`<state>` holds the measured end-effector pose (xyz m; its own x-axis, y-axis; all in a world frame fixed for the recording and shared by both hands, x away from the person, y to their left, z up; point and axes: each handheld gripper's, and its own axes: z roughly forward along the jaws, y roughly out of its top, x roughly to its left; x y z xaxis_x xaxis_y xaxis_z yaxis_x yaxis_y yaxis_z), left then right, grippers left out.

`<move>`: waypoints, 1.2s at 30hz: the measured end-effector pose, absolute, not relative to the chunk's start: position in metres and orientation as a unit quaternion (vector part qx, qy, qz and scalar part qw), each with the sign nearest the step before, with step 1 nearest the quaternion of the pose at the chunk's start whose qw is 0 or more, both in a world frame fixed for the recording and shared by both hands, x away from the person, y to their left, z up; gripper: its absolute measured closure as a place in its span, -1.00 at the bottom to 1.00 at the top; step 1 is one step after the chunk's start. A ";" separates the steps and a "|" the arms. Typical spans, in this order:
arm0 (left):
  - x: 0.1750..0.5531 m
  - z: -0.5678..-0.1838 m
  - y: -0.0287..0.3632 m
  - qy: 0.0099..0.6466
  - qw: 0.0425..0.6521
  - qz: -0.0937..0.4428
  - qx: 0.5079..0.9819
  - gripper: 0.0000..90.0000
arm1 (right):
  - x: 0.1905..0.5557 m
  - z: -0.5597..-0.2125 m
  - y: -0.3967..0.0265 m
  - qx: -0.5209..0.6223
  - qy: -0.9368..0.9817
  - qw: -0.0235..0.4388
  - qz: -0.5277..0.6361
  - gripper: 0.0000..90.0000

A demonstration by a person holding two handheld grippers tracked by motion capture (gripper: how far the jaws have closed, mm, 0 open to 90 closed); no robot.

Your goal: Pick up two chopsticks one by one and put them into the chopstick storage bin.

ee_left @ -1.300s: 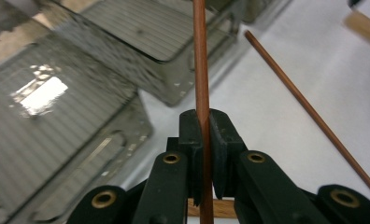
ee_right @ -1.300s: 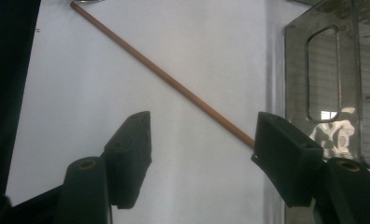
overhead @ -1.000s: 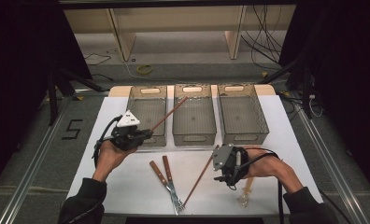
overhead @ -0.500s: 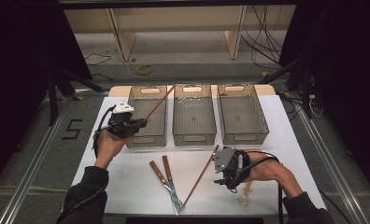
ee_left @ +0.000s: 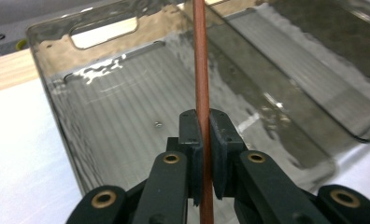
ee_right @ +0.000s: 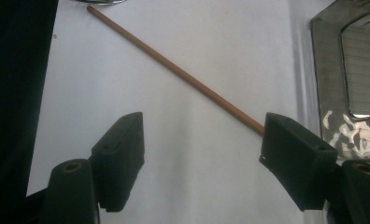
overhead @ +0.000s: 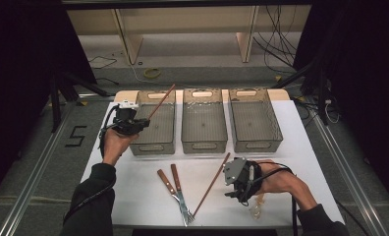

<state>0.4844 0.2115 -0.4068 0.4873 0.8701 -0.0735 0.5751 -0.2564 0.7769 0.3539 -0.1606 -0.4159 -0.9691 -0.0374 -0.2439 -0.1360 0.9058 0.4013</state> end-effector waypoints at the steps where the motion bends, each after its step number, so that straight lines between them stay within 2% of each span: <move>1: 0.486 -0.408 0.212 0.475 0.390 0.187 0.766 0.87 | 0.354 -0.416 -0.161 -0.044 0.970 0.114 0.212 -0.31; 21: 0.510 -0.435 0.221 0.541 0.344 0.171 0.749 0.84 | 0.354 -0.419 -0.165 -0.041 0.969 0.105 0.222 -0.31; 23: 0.511 -0.435 0.221 0.548 0.345 0.174 0.742 0.70 | 0.354 -0.419 -0.165 -0.042 0.969 0.104 0.220 -0.31; 25: 0.511 -0.434 0.221 0.548 0.347 0.166 0.742 0.42 | 0.354 -0.419 -0.165 -0.042 0.969 0.103 0.220 -0.31; 30: 0.503 -0.424 0.221 0.537 0.370 0.167 0.740 0.10 | 0.356 -0.418 -0.166 -0.038 0.969 0.100 0.222 -0.31; 36: 0.483 -0.415 0.216 0.504 0.415 0.158 0.741 -0.19 | 0.364 -0.421 -0.165 -0.033 0.972 0.098 0.211 -0.31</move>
